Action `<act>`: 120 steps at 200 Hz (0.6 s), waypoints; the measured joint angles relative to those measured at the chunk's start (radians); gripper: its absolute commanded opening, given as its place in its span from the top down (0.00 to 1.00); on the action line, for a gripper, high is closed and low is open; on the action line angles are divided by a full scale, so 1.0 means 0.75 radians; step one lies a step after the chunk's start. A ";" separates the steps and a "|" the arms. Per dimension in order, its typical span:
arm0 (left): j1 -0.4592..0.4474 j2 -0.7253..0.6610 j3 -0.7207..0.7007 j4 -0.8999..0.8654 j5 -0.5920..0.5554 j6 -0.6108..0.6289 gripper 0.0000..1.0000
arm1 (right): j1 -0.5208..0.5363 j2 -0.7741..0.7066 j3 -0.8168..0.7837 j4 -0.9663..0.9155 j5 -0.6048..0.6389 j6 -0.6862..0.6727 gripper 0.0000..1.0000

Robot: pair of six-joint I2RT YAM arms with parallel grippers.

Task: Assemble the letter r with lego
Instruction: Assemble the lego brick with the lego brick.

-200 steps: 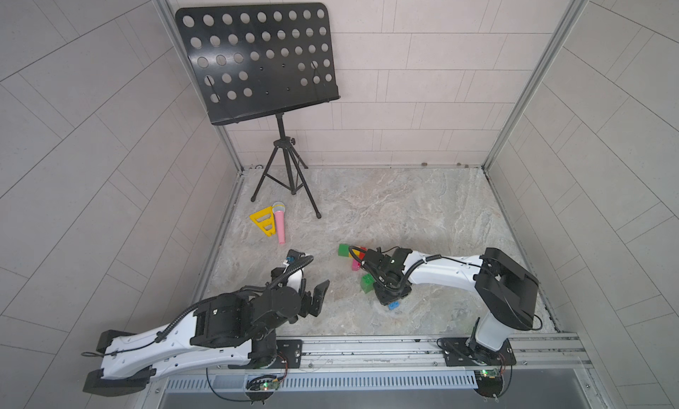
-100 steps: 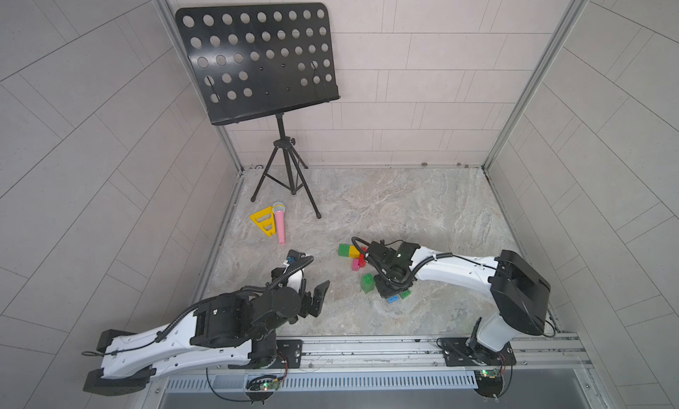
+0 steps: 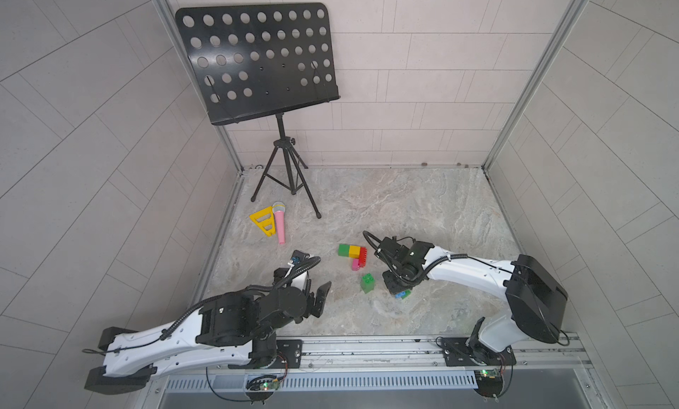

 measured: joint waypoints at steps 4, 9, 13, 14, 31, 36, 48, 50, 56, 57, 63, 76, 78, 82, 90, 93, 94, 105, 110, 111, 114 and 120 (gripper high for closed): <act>0.000 0.000 0.000 0.000 0.000 0.000 0.00 | -0.002 -0.003 0.000 0.001 0.001 -0.005 1.00; 0.000 0.000 0.000 0.000 0.000 0.000 0.00 | -0.004 -0.007 0.001 0.003 0.003 -0.011 1.00; 0.000 0.000 0.000 0.000 0.000 0.000 0.00 | -0.006 -0.009 0.002 0.004 0.003 -0.016 1.00; 0.000 0.000 0.000 0.000 0.000 0.000 0.00 | -0.006 -0.010 0.002 0.004 0.004 -0.018 1.00; -0.001 0.002 0.000 0.000 0.000 0.000 0.00 | -0.014 -0.014 0.004 0.010 0.008 -0.043 1.00; -0.001 0.003 0.000 0.000 0.000 0.000 0.00 | -0.017 -0.014 0.004 0.012 0.008 -0.050 1.00; -0.003 0.005 0.000 0.000 0.000 0.000 0.00 | -0.025 -0.014 0.003 0.017 0.007 -0.067 1.00; -0.004 0.006 0.000 0.000 0.000 0.000 0.00 | -0.026 -0.014 0.003 0.018 0.007 -0.070 1.00; -0.005 0.008 0.000 0.000 0.000 0.000 0.00 | -0.031 -0.014 0.003 0.022 0.007 -0.078 1.00; -0.005 0.008 0.000 -0.001 0.001 0.000 0.00 | -0.032 -0.014 0.003 0.022 0.007 -0.078 1.00; -0.005 0.010 0.000 -0.001 0.000 -0.001 0.00 | -0.037 -0.014 0.003 0.024 0.006 -0.086 1.00; -0.005 0.011 0.000 -0.001 0.000 -0.001 0.00 | -0.047 -0.014 0.004 0.027 0.006 -0.102 1.00; -0.005 0.012 0.000 -0.001 0.001 -0.001 0.00 | -0.049 -0.014 0.004 0.027 0.006 -0.104 1.00; -0.005 0.012 0.000 -0.001 0.000 -0.001 0.00 | -0.052 -0.014 0.003 0.028 0.006 -0.108 1.00; -0.005 0.014 0.000 -0.001 0.000 -0.001 0.00 | -0.055 -0.014 0.003 0.027 0.006 -0.117 1.00; -0.005 0.014 0.000 -0.001 0.000 -0.001 0.00 | -0.058 -0.014 0.004 0.027 0.007 -0.121 1.00; -0.005 0.014 0.000 -0.001 0.000 -0.001 0.00 | -0.058 -0.014 0.003 0.027 0.006 -0.122 1.00; -0.005 0.016 0.000 -0.001 0.000 -0.002 0.00 | -0.063 -0.014 0.004 0.026 0.007 -0.134 1.00; -0.005 0.018 0.000 -0.001 0.000 -0.002 0.00 | -0.063 -0.014 0.004 0.025 0.007 -0.140 1.00; -0.006 0.018 0.000 -0.001 0.000 -0.002 0.00 | -0.064 -0.014 0.004 0.025 0.007 -0.141 1.00; -0.005 0.019 0.000 -0.001 0.000 -0.002 0.00 | -0.065 -0.014 0.004 0.023 0.006 -0.143 1.00; -0.005 0.022 0.000 -0.001 0.000 -0.002 0.00 | -0.067 -0.013 0.004 0.021 0.006 -0.150 1.00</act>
